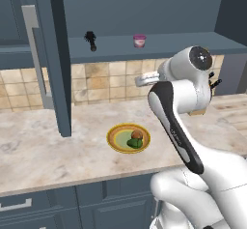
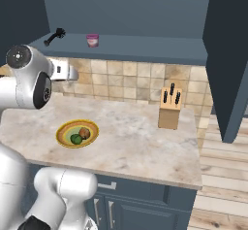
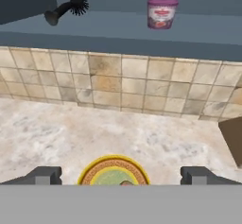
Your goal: Pick the avocado and bread from the counter and place them on the plate. Then pick the jam from the cabinet and place it next to the plate. Lastly close the cabinet door.
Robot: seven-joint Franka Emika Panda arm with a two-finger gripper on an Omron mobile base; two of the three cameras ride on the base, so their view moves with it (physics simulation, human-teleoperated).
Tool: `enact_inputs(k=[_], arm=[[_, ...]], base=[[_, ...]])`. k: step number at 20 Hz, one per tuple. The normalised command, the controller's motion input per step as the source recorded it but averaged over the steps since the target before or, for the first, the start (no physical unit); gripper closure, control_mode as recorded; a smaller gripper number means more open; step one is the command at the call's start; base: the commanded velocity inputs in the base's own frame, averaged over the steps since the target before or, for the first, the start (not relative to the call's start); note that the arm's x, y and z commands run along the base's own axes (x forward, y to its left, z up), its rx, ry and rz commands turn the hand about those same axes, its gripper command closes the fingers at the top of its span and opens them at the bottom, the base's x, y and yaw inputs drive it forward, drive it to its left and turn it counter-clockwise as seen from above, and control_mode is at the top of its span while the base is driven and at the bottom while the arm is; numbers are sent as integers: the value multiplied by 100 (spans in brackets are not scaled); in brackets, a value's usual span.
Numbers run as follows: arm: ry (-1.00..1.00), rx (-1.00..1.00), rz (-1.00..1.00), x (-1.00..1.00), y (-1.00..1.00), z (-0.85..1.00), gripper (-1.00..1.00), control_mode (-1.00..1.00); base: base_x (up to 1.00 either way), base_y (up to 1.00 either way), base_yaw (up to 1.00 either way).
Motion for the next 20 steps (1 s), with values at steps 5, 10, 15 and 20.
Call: enact_inputs(k=[5, 10, 15, 20], arm=[[-2, -7, 0, -3, -4, 55, -100, -100], [-2, -2, 0, -2, -12, 41, -100, -100], [-3, 0, 0, 0, -16, 32, -100, -100], [-4, 0, 0, 0, -15, 14, -100, -100]], base=[[0, 0, 0], [0, 0, 0], [0, 0, 0], [0, 0, 0]])
